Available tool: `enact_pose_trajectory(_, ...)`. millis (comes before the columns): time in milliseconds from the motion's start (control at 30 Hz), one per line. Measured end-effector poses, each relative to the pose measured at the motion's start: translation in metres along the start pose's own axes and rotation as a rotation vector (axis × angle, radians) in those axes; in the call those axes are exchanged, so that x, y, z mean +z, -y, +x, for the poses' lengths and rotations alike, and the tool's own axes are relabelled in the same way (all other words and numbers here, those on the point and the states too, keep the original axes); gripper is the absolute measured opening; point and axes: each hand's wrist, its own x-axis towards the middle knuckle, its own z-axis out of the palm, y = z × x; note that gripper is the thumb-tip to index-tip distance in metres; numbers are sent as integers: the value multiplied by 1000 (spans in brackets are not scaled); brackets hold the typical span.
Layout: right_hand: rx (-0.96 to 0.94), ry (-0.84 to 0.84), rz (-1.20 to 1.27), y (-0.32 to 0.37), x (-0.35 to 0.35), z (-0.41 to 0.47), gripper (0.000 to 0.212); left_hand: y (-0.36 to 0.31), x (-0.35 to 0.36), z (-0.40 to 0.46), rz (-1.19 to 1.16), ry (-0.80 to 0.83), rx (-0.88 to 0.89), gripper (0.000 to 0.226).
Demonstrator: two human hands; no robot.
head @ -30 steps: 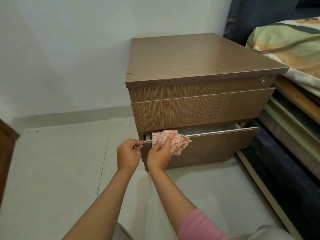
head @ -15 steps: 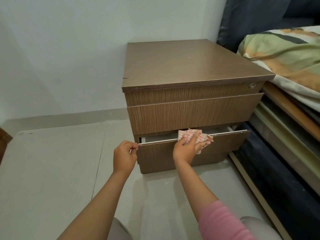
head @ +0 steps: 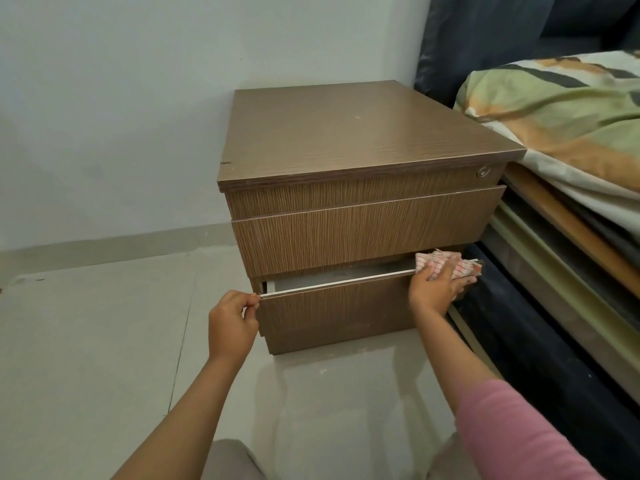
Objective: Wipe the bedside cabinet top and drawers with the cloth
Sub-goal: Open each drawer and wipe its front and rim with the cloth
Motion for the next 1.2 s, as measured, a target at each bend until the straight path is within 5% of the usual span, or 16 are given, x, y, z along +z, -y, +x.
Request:
enact_pose_trajectory(433, -24, -109, 78, -22, -17, 50, 54, 7, 6, -4, -6, -65, 123, 18)
enact_pose_trajectory(800, 36, -354, 443, -28, 6, 59, 48, 14, 16, -7, -19, -153, 191, 20)
enact_pose_trajectory(1200, -94, -166, 418, -44, 39, 4, 53, 15, 18, -5, -44, -189, 163, 19)
